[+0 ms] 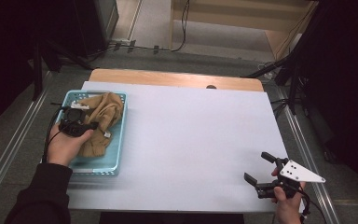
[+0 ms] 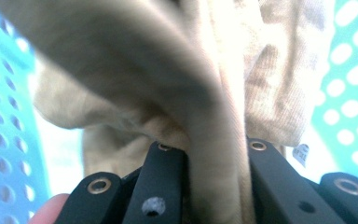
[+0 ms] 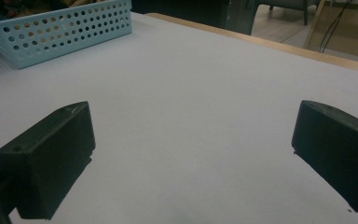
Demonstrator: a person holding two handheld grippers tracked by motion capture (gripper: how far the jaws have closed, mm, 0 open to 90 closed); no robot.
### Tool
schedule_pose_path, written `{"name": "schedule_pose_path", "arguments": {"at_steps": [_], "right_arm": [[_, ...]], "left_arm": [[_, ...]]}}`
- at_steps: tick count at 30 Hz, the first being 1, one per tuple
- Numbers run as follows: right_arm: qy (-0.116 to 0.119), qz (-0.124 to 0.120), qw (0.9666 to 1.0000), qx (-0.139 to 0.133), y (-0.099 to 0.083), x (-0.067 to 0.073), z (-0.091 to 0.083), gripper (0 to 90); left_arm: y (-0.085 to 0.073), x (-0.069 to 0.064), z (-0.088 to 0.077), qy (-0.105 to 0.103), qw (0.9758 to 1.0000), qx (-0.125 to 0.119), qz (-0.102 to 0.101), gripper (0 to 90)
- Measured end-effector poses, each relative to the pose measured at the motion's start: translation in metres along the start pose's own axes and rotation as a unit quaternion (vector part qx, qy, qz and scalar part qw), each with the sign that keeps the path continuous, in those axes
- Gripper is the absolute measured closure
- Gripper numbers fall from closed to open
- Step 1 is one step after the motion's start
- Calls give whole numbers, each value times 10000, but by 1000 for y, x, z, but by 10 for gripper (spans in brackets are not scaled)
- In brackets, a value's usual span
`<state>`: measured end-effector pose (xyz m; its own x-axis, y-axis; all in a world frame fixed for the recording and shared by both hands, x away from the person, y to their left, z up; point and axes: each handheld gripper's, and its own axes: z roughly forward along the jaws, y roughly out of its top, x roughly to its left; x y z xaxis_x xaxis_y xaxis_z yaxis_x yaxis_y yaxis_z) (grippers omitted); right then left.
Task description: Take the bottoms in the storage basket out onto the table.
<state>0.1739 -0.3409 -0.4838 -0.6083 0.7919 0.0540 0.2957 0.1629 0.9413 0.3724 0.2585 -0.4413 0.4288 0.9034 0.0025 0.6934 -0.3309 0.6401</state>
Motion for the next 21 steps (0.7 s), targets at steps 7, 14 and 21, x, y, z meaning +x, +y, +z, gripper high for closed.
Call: {"name": "schedule_pose_path", "arguments": {"at_steps": [7,14,21], "right_arm": [[-16,31,10000,-15,0,0,-1,0],[-19,42,10000,-26,0,-1,-1,0],[-18,43,10000,-28,0,-1,-1,0]], "left_arm": [[2,0,-18,-115,9959,-867,-223,832],[3,-2,-29,-119,9888,-1447,-332,832],[4,-6,-37,-189,9815,-1866,-388,832]]}}
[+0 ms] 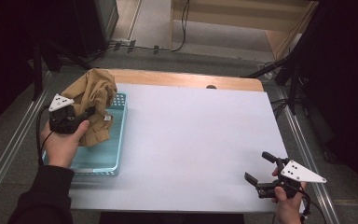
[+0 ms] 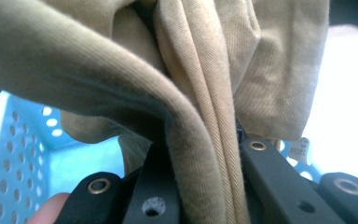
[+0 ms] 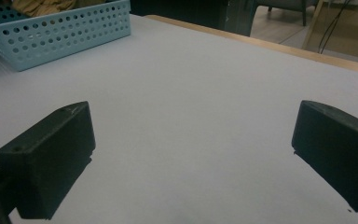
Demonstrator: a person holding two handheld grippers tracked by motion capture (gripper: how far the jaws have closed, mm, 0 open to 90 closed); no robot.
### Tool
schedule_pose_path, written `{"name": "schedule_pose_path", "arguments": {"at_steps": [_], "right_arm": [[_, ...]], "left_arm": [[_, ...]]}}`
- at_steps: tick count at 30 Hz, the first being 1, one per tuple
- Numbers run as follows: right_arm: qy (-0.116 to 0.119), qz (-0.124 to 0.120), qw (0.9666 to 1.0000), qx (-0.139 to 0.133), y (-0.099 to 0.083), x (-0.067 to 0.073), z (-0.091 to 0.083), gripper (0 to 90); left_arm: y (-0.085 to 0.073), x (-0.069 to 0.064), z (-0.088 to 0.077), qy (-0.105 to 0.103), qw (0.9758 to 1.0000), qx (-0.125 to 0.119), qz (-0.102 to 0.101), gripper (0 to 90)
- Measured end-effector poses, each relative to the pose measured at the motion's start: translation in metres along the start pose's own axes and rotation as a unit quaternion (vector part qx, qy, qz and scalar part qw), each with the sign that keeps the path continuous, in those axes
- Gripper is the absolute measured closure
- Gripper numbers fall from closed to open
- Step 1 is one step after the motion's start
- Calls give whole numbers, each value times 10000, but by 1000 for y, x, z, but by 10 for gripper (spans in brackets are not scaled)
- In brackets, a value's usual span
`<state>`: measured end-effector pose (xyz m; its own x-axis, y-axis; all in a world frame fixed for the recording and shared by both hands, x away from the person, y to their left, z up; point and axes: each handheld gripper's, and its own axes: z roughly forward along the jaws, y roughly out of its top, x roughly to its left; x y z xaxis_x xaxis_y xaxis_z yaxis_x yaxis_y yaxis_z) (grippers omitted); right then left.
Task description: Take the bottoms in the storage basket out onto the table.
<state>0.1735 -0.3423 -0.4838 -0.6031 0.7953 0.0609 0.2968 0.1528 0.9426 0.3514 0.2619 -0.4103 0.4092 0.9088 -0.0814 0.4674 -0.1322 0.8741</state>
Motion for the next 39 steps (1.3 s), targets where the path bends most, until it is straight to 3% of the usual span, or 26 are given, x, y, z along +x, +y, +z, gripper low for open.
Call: {"name": "schedule_pose_path", "arguments": {"at_steps": [4,12,20,39], "right_arm": [[-10,0,10000,16,0,0,0,0],[-26,-3,10000,6,-1,-1,1,0],[-96,44,9999,31,-1,-2,0,0],[-117,108,9999,-26,-4,-4,0,0]], "left_arm": [[4,-1,-4,-76,9996,-192,-166,832],[6,-4,-10,-49,9985,-524,-124,832],[3,-4,-14,-52,9959,-867,-248,831],[4,-12,-16,-179,9944,-1008,-252,830]]}}
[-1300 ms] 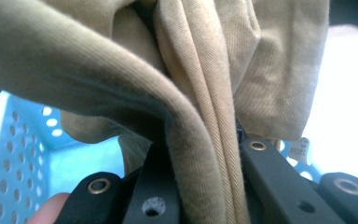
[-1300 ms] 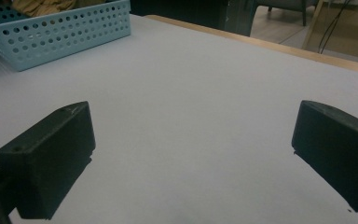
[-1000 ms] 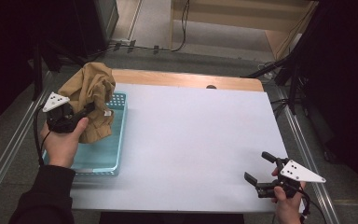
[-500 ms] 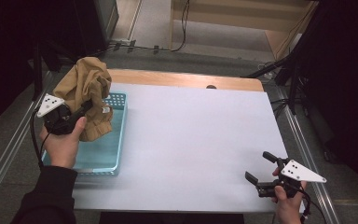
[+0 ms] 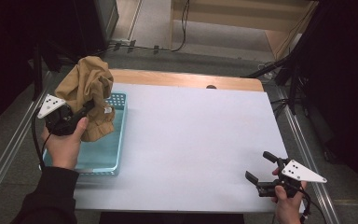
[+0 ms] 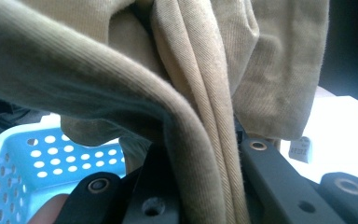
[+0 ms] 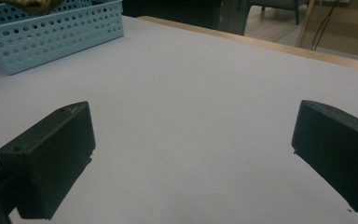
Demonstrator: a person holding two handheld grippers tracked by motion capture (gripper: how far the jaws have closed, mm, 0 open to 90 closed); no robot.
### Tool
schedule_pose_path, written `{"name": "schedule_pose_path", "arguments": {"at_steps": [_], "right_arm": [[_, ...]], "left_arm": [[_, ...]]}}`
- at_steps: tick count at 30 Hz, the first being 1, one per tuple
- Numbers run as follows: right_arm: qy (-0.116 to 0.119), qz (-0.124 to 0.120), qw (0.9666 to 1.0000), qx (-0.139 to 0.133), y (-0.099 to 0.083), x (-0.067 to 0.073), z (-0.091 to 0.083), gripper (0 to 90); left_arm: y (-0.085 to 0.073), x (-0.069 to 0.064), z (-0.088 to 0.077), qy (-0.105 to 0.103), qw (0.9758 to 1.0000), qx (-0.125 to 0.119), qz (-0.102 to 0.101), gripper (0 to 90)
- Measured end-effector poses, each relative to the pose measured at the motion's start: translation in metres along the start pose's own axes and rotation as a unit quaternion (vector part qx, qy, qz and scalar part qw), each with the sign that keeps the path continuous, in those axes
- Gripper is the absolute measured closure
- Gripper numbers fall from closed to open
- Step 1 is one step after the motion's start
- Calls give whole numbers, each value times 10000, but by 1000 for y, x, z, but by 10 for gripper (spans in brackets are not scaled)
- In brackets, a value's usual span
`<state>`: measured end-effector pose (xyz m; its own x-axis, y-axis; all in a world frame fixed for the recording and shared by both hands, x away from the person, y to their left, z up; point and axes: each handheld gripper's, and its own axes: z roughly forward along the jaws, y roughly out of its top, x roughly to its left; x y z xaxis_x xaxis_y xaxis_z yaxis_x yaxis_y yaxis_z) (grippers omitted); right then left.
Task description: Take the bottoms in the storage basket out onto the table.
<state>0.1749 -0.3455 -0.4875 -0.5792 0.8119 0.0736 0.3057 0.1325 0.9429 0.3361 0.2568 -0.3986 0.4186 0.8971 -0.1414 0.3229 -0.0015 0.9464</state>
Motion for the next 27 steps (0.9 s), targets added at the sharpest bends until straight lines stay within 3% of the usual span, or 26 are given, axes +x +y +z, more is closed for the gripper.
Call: {"name": "schedule_pose_path", "arguments": {"at_steps": [23,27], "right_arm": [[40,60,10000,5,-3,-4,2,0],[-55,63,10000,-37,-3,-4,1,48]], "left_arm": [[7,-24,0,-309,9994,-130,127,830],[8,-28,0,-359,9991,-150,138,830]]}}
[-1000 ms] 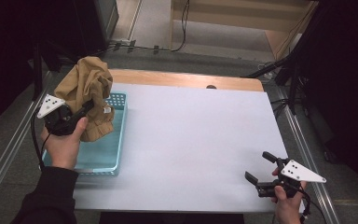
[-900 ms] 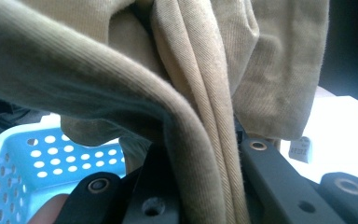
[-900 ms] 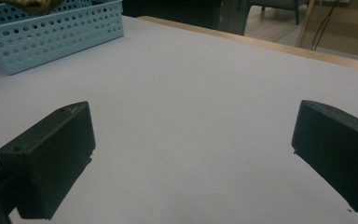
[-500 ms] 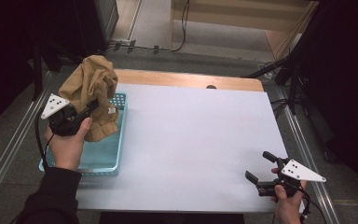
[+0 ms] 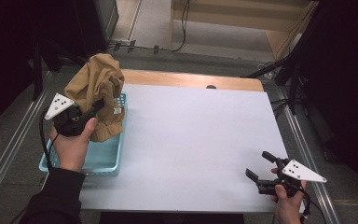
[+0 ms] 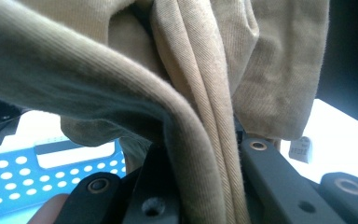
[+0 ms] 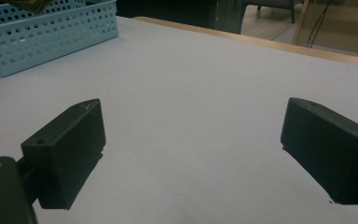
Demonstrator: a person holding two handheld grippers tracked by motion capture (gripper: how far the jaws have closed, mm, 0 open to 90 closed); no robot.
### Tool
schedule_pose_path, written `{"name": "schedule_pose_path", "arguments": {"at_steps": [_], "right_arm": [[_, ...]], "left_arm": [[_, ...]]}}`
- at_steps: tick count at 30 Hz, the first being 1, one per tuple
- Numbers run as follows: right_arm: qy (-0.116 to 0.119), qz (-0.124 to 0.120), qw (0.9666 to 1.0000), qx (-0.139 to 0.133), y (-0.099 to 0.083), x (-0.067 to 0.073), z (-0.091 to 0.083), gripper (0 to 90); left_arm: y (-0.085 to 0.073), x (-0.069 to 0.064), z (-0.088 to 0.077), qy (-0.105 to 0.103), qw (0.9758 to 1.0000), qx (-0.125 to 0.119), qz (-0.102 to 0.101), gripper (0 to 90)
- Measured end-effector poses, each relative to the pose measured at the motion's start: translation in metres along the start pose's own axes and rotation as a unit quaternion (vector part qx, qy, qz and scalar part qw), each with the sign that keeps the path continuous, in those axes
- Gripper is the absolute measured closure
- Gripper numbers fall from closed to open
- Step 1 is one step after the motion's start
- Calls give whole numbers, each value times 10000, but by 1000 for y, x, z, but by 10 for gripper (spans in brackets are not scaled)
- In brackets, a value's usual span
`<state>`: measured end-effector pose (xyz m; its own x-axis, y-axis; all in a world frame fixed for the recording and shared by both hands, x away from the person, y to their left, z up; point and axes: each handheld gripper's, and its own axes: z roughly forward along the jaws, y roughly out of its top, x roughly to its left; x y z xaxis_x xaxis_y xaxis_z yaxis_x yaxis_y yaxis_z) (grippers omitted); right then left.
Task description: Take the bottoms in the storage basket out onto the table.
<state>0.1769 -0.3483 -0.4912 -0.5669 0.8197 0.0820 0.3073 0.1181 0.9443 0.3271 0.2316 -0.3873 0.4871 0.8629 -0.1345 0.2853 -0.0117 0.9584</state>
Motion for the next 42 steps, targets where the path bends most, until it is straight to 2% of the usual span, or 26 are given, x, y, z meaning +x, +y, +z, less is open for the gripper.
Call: {"name": "schedule_pose_path", "arguments": {"at_steps": [11,12,14,28,42], "right_arm": [[166,13,9998,-70,1,1,-1,46],[227,10,9997,-90,2,2,-1,0],[252,2,9996,-84,3,2,-1,0],[75,-138,9999,25,4,6,1,0],[86,-125,9999,44,4,6,1,0]], "left_arm": [[5,-16,3,-216,9997,-50,85,830],[5,-17,3,-237,9997,-43,99,829],[5,-20,4,-266,9996,-48,110,830],[7,-40,10,-514,9985,-57,203,830],[5,-59,19,-751,9969,5,246,829]]}}
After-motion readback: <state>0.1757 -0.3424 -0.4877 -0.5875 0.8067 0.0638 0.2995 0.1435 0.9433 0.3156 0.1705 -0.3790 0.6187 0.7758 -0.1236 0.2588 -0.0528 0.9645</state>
